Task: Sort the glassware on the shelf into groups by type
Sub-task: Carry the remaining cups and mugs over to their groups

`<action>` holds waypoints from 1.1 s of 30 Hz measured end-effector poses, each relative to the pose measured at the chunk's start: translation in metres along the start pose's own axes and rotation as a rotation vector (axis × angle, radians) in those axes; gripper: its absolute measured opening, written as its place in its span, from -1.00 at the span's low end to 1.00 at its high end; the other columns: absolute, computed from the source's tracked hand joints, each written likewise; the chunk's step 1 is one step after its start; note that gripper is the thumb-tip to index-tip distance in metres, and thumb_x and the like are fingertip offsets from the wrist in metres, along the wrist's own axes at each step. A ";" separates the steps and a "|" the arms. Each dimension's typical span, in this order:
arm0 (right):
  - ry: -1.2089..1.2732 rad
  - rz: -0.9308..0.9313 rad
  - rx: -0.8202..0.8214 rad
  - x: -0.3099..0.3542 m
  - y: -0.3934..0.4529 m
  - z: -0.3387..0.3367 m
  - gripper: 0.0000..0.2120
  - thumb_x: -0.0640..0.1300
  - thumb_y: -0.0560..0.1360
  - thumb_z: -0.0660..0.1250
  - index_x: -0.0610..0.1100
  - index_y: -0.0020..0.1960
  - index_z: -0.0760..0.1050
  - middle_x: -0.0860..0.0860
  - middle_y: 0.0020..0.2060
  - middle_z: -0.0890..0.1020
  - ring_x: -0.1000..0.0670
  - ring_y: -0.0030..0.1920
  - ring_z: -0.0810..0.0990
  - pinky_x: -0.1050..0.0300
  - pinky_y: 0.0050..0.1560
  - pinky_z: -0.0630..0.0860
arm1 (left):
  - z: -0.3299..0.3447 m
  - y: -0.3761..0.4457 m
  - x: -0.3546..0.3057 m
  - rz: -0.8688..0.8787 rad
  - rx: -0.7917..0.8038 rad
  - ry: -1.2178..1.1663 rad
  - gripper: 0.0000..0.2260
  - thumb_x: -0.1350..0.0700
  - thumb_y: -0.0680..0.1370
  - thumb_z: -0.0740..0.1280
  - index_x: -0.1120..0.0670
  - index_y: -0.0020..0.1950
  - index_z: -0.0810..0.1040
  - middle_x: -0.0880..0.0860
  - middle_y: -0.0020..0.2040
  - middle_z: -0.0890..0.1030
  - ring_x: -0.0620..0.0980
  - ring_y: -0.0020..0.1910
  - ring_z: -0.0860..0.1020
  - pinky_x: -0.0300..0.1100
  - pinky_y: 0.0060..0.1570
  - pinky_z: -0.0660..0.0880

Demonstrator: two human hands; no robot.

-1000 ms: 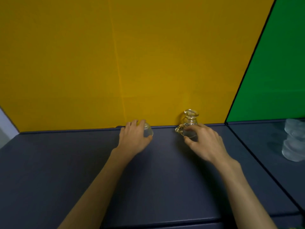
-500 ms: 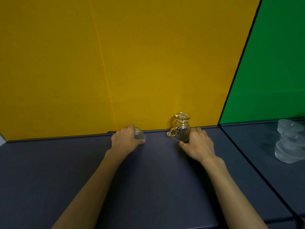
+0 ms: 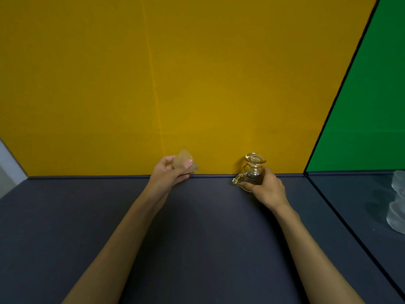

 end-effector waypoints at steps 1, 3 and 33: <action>0.028 0.009 0.000 0.000 0.002 0.002 -0.38 0.12 0.34 0.57 -0.05 0.29 0.42 -0.05 0.19 0.62 -0.16 0.23 0.55 -0.04 0.13 0.47 | -0.003 -0.001 -0.002 0.016 -0.001 -0.020 -0.53 0.13 0.46 0.49 0.11 0.30 0.39 0.09 0.16 0.64 -0.03 0.05 0.68 -0.10 0.14 0.59; 0.074 0.019 -0.009 0.003 0.003 0.005 -0.38 0.09 0.32 0.59 -0.04 0.28 0.44 -0.03 0.18 0.62 -0.14 0.22 0.55 0.00 0.09 0.45 | -0.010 -0.002 -0.005 0.044 0.004 -0.006 -0.51 0.15 0.45 0.51 0.06 0.30 0.39 0.05 0.14 0.65 -0.01 0.08 0.68 -0.09 0.15 0.59; 0.449 -0.176 -0.004 0.110 -0.049 -0.018 -0.11 0.17 -0.12 0.71 0.00 0.15 0.50 -0.04 -0.01 0.64 -0.02 -0.06 0.67 -0.16 -0.06 0.67 | -0.038 -0.027 -0.016 0.174 0.007 0.017 -0.27 0.14 0.15 0.62 0.14 0.29 0.49 0.07 0.11 0.69 -0.11 -0.01 0.69 -0.32 -0.11 0.57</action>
Point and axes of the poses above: each hand's wrist, its own y-axis towards the middle knuckle, its own z-axis out of the palm, x = y × z, the point moved 1 cm from there along y, towards the middle knuckle
